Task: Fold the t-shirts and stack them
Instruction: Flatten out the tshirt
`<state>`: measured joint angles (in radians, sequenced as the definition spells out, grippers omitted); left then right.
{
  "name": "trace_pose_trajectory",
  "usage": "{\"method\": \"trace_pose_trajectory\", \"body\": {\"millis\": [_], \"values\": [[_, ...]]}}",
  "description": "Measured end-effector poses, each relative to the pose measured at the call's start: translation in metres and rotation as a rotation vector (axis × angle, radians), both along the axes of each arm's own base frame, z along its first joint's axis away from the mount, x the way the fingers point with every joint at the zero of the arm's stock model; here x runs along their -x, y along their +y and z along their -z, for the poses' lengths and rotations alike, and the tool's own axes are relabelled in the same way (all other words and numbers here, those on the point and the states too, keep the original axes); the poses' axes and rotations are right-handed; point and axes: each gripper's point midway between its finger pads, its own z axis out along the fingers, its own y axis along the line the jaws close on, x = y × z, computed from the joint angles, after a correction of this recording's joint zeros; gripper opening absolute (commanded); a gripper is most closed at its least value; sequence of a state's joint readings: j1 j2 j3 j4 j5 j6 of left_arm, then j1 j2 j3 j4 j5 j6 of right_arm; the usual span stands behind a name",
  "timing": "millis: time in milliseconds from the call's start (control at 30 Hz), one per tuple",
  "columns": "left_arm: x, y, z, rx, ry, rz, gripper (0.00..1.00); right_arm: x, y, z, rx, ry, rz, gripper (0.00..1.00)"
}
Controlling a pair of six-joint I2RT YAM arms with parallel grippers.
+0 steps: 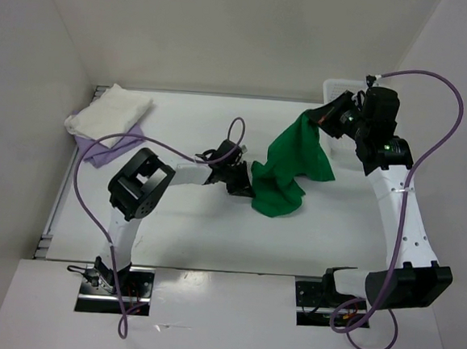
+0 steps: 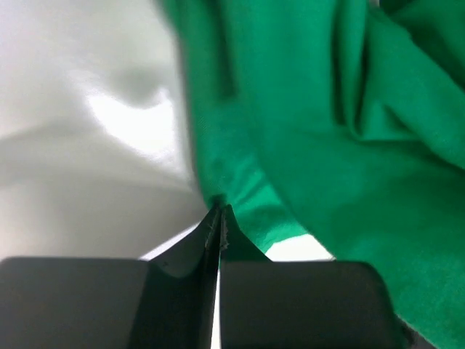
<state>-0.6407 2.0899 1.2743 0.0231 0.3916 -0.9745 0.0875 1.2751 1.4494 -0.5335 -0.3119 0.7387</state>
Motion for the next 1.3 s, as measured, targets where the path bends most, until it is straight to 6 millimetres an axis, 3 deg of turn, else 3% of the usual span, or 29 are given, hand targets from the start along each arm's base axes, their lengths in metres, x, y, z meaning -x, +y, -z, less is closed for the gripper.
{"method": "trace_pose_trajectory", "body": {"millis": [100, 167, 233, 300, 400, 467, 567, 633, 700, 733, 767, 800, 833, 900, 1000, 1067, 1100, 1167, 1233, 1300], "values": [[-0.016, 0.016, -0.005, -0.028, -0.015, -0.057, 0.0, -0.001, 0.003, -0.002, -0.007, -0.009, -0.016, 0.0], [-0.038, 0.046, -0.019, -0.05, -0.034, -0.137, 0.0, -0.003, 0.005, -0.003, -0.012, -0.017, -0.029, 0.0], [-0.07, 0.089, -0.049, -0.066, -0.09, -0.241, 0.0, -0.007, 0.008, -0.002, -0.019, -0.013, -0.046, 0.0], [-0.105, 0.138, -0.1, -0.072, -0.191, -0.362, 0.0, -0.015, 0.011, -0.006, -0.031, -0.018, -0.068, 0.0], [-0.143, 0.207, -0.205, -0.073, -0.434, -0.539, 0.0, -0.031, 0.014, -0.028, -0.062, -0.051, -0.104, 0.0], [-0.14, 0.23, -0.28, -0.061, -0.603, -0.613, 0.0, -0.039, 0.018, -0.057, -0.093, -0.107, -0.132, 0.0], [-0.103, 0.25, -0.374, -0.019, -0.815, -0.681, 0.0, -0.032, 0.027, -0.12, -0.141, -0.24, -0.196, 0.0], [-0.077, 0.264, -0.41, -0.007, -0.902, -0.721, 0.02, -0.014, 0.032, -0.163, -0.16, -0.349, -0.244, 0.0], [-0.053, 0.285, -0.43, -0.011, -0.96, -0.785, 0.18, 0.009, 0.035, -0.195, -0.167, -0.447, -0.284, 0.0], [-0.046, 0.293, -0.429, -0.022, -0.968, -0.81, 0.27, 0.022, 0.037, -0.203, -0.17, -0.479, -0.302, 0.0], [-0.039, 0.301, -0.422, -0.039, -0.963, -0.833, 0.5, 0.036, 0.039, -0.203, -0.175, -0.486, -0.318, 0.0], [-0.034, 0.307, -0.412, -0.051, -0.956, -0.851, 0.59, 0.047, 0.042, -0.196, -0.179, -0.494, -0.331, 0.0], [-0.031, 0.31, -0.394, -0.07, -0.925, -0.859, 0.66, 0.057, 0.044, -0.181, -0.186, -0.473, -0.342, 0.0], [-0.031, 0.316, -0.338, -0.133, -0.816, -0.863, 0.86, 0.074, 0.053, -0.125, -0.205, -0.369, -0.382, 0.0], [-0.024, 0.33, -0.237, -0.264, -0.579, -0.863, 0.9, 0.08, 0.06, -0.009, -0.222, -0.118, -0.391, 0.0], [-0.01, 0.338, -0.184, -0.341, -0.428, -0.861, 0.92, 0.081, 0.056, 0.082, -0.213, 0.118, -0.34, 0.0], [-0.002, 0.341, -0.167, -0.368, -0.376, -0.859, 0.92, 0.085, 0.051, 0.131, -0.196, 0.25, -0.299, 0.0], [0.008, 0.343, -0.152, -0.39, -0.329, -0.853, 0.92, 0.108, 0.037, 0.202, -0.157, 0.468, -0.222, 0.0], [0.013, 0.343, -0.147, -0.39, -0.323, -0.851, 0.92, 0.121, 0.023, 0.228, -0.123, 0.552, -0.162, 0.0], [0.018, 0.342, -0.143, -0.385, -0.314, -0.846, 0.92, 0.117, 0.013, 0.231, -0.094, 0.54, -0.121, 0.0]]}}
